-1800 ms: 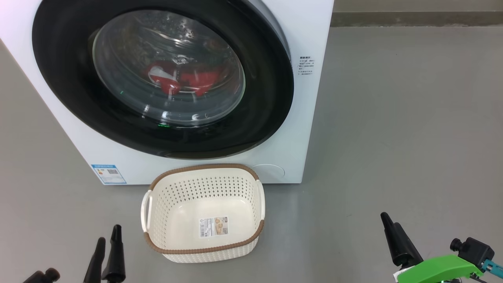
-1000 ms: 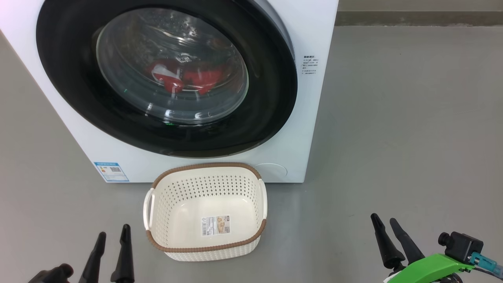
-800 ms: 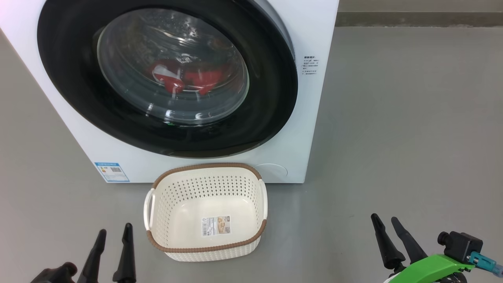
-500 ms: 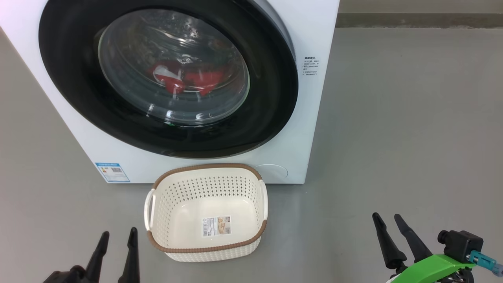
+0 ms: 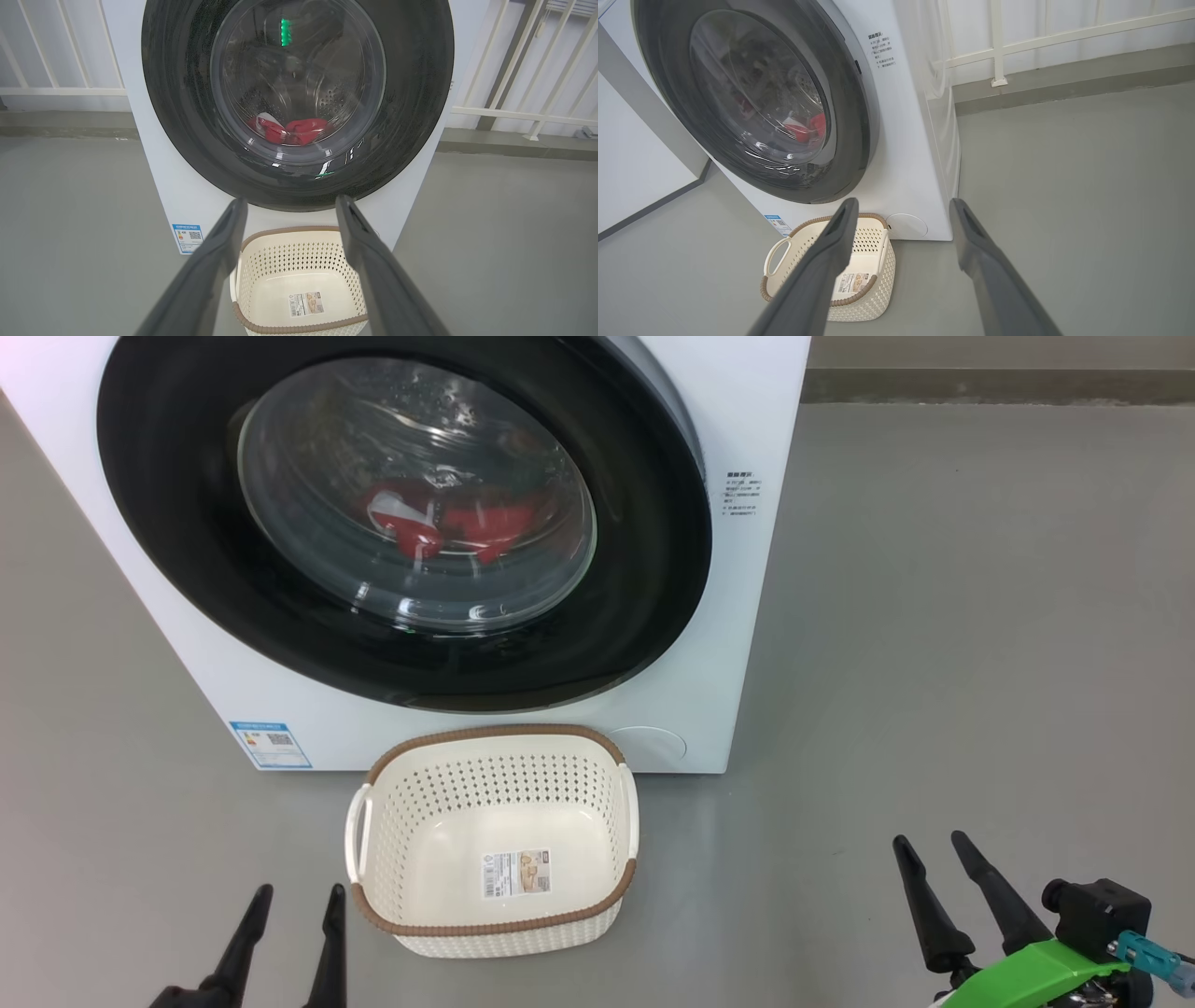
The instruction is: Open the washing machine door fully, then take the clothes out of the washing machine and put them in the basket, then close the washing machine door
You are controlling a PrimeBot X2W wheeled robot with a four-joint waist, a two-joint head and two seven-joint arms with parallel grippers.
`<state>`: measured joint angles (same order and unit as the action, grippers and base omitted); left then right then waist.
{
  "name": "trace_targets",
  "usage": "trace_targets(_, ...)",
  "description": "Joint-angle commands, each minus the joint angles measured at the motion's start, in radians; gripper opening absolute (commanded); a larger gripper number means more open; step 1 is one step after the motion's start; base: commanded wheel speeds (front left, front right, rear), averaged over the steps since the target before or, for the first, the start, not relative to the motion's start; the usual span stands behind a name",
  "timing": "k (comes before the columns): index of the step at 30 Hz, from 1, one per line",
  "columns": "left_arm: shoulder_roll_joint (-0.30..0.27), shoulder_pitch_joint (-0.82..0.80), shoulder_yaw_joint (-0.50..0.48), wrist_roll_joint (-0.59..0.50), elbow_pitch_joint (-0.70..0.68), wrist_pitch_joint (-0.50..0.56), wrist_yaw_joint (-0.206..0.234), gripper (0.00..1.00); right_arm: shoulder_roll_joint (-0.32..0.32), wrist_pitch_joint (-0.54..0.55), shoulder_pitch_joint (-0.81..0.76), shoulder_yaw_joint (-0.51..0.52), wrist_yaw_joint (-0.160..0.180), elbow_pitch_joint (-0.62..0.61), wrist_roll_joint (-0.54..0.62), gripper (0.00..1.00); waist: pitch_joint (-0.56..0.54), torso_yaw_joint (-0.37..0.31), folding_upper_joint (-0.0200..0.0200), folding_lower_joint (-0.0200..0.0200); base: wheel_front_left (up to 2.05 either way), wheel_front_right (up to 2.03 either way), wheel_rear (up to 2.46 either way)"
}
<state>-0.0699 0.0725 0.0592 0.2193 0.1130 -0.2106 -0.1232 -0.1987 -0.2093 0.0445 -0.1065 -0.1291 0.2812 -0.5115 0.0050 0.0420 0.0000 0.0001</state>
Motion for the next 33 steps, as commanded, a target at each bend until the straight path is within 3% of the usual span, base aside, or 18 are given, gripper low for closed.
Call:
trace_targets(1,-0.02,-0.014,-0.026,-0.034,-0.032,-0.016,0.006,1.0,-0.02,-0.018,0.005,-0.011,-0.001,-0.029,0.038,1.0,0.0,0.0,0.0,0.0,0.0,0.0,0.0)
trace_targets(13,-0.02,-0.002,-0.03,-0.167,-0.047,-0.051,0.004,1.0,-0.017,-0.052,-0.045,0.028,-0.002,-0.056,0.179,1.0,0.003,-0.004,0.0,-0.0001,0.0,0.0,0.0)
trace_targets(33,-0.009,-0.012,-0.047,-0.145,-0.024,-0.051,-0.002,1.0,0.005,-0.052,-0.042,0.053,-0.002,-0.068,0.188,1.0,0.015,-0.001,0.0,-0.0001,0.0,0.0,0.0)
